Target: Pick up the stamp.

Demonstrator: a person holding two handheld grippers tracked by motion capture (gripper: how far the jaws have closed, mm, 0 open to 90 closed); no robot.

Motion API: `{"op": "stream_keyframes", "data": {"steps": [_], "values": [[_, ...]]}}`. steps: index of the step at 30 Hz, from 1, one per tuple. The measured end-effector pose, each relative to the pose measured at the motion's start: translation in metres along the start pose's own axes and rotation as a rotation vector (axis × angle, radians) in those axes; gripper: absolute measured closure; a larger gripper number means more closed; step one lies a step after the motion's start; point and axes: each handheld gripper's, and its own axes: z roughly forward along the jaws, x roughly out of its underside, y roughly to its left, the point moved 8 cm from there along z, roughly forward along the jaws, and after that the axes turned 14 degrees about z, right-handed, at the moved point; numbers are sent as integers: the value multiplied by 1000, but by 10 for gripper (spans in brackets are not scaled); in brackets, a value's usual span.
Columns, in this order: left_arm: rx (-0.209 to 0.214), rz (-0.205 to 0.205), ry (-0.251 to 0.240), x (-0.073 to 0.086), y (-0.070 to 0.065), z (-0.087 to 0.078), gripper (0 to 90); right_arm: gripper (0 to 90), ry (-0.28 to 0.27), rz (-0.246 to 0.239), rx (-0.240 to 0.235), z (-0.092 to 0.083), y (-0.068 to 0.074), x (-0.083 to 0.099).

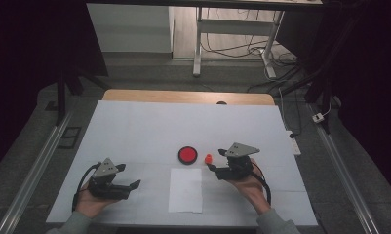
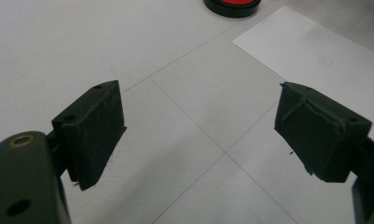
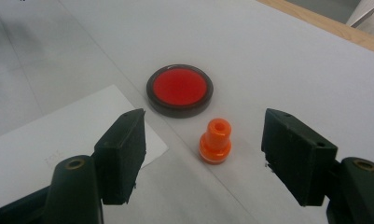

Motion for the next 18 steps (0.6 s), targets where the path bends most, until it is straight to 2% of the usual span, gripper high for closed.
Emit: {"op": "stream_keyframes", "data": {"steps": [3,6,11,18], "values": [[2,2,1,0,0,1,159,307,4,-4,9,5,-1,-6],[8,4,0,-1,0,1,159,315,-6,13,16,10,-3,-11],[8,10,0,-1,-1,2,160,331,-10,37,12,19,-5,-9],[4,15,9,0,-1,3,160,349,24,25,19,29,-7,-3]]}}
